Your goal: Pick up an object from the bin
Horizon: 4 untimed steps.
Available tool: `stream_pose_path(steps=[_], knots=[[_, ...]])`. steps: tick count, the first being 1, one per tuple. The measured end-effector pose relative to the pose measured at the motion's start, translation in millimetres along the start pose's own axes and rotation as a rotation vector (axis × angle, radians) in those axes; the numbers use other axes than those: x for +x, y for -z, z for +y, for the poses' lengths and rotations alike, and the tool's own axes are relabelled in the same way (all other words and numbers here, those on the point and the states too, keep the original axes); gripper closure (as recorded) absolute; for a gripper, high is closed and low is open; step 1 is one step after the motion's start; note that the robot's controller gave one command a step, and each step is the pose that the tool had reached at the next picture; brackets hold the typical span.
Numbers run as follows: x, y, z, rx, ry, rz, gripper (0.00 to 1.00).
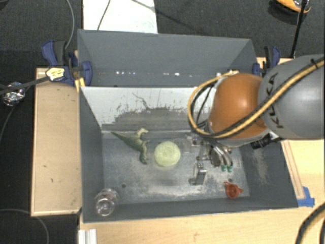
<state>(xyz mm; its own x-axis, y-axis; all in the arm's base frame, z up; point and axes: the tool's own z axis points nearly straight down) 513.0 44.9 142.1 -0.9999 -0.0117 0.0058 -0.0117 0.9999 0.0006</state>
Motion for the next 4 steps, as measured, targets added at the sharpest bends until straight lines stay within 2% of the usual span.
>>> stream_pose_path(steps=[1, 2, 3, 4], knots=[[-1.7, 4.5, -0.2, 0.0, -0.002, -0.008, 0.0], [-38.1, -49.3, 41.7, -0.002, -0.016, -0.014, 0.0], [-44.6, -62.5, 57.1, -0.002, -0.052, -0.001, 0.0], [-43.5, -42.1, 36.0, -0.002, 0.021, -0.016, 0.0]])
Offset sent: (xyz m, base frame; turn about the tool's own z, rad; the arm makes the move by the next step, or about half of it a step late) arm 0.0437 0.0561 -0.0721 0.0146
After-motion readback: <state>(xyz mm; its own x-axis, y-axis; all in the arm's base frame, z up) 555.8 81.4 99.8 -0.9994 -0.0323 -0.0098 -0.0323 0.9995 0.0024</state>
